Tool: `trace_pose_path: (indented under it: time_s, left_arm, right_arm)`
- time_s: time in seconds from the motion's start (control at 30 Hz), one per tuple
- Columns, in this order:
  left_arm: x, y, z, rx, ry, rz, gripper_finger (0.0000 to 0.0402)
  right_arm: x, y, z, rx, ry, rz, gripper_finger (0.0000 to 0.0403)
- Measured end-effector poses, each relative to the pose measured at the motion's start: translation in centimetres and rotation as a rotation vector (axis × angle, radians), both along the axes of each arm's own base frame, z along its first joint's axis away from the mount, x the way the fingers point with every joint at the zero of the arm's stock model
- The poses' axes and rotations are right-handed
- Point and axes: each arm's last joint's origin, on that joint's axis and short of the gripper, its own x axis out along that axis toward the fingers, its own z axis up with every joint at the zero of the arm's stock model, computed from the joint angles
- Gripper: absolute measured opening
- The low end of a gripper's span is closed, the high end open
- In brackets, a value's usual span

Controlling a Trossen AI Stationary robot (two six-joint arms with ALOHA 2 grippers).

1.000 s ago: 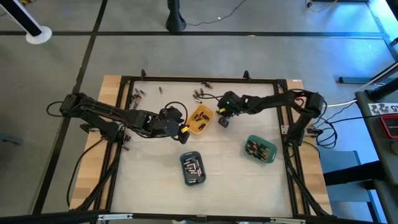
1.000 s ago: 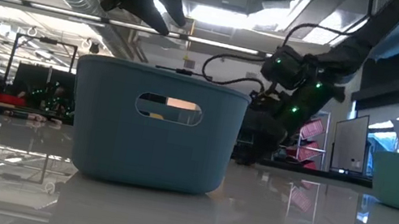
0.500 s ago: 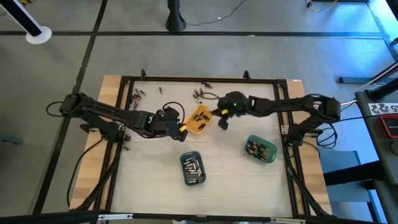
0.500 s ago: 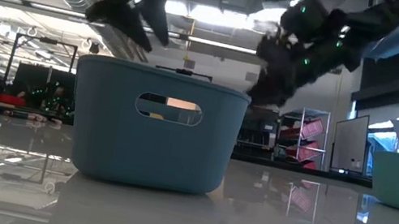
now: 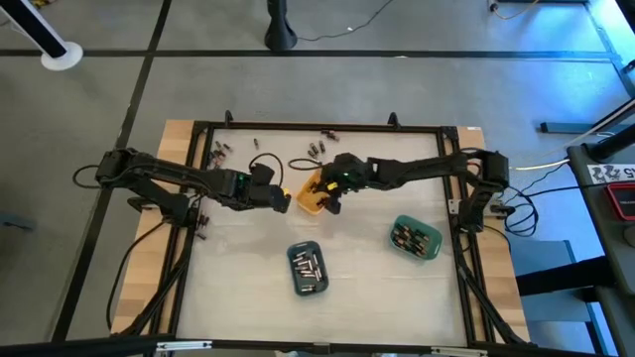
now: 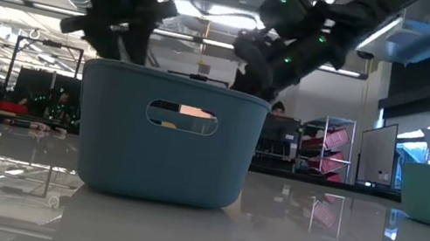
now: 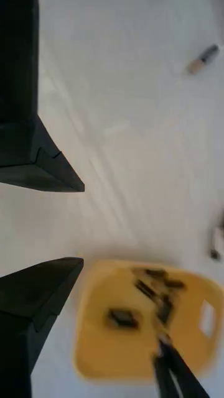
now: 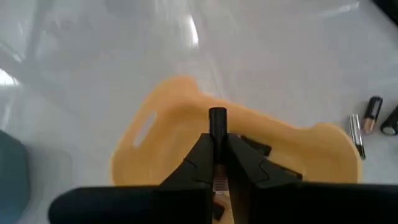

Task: Sort batteries
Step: Put the black battery into the yellow bin, then put the black battery into the green bin

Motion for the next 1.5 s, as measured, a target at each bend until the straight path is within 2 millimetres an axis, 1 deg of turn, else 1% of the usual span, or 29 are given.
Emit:
trace_pose_path:
  time_s: [0.07,0.13,0.23,0.37,0.5,0.73,0.87,0.93,1.03,1.1,1.2,1.3,1.37,1.43,1.5]
  left_arm:
    - [-0.5,0.2,-0.2,-0.026,0.059,0.007,0.0172]
    - [-1.1,0.4,-0.5,-0.056,0.12,0.024,0.0172]
    - [-2.2,0.6,-0.8,-0.099,0.221,0.053,0.0172]
    - [-3.1,0.9,-1.4,-0.176,0.3,0.088,0.0172]
    - [-3.3,1.0,-1.9,-0.233,0.313,0.091,0.0172]
    - [-3.3,0.9,-2.0,-0.269,0.303,0.101,0.0172]
    - [-3.3,0.6,-2.0,-0.344,0.322,0.059,0.0172]
    - [-3.3,0.4,-2.1,-0.379,0.334,0.024,0.0172]
    - [-3.3,0.0,-2.1,-0.387,0.341,-0.013,0.0172]
    - [-3.2,-0.1,-2.1,-0.386,0.334,-0.023,0.0172]
    - [-2.6,-0.3,-2.0,-0.38,0.287,-0.061,0.0172]
    - [-1.7,-0.6,-1.9,-0.364,0.2,-0.126,0.0172]
    - [-1.0,-0.9,-1.7,-0.352,0.135,-0.173,0.0172]
    - [-0.3,-1.2,-1.5,-0.338,0.075,-0.217,0.0172]
    - [0.2,-1.6,-1.2,-0.322,0.016,-0.252,0.0172]
  right_arm:
    - [0.7,-0.2,-0.1,0.001,0.044,-0.002,0.0017]
    - [0.9,-0.2,-0.7,0.006,0.104,0.003,0.0017]
    - [1.1,-0.2,-0.8,0.004,0.111,0.006,0.0028]
    - [1.0,-0.2,-0.8,0.007,0.123,0.005,0.0039]
    - [1.0,-0.2,-0.9,0.016,0.127,-0.003,0.0051]
    - [0.9,-0.2,-0.9,0.016,0.132,-0.004,0.0075]
    - [0.9,-0.4,-0.9,-0.023,0.143,-0.044,0.0092]
    - [0.9,-0.4,-0.9,-0.04,0.148,-0.031,0.01]
    - [0.7,-0.3,-0.4,-0.071,0.147,-0.004,0.011]
    - [0.3,-0.3,0.5,-0.09,0.133,0.01,0.0114]
    - [-0.5,-1.2,2.5,-0.083,0.083,0.018,0.0113]
    - [-1.6,-3.2,4.0,0.007,0.025,-0.014,0.0105]
    - [-2.3,-5.0,4.4,0.059,0.003,-0.056,0.0096]
    - [-3.0,-6.7,4.5,0.086,0.002,-0.109,0.0088]
    - [-3.7,-8.3,4.5,0.107,0.048,-0.156,0.0081]
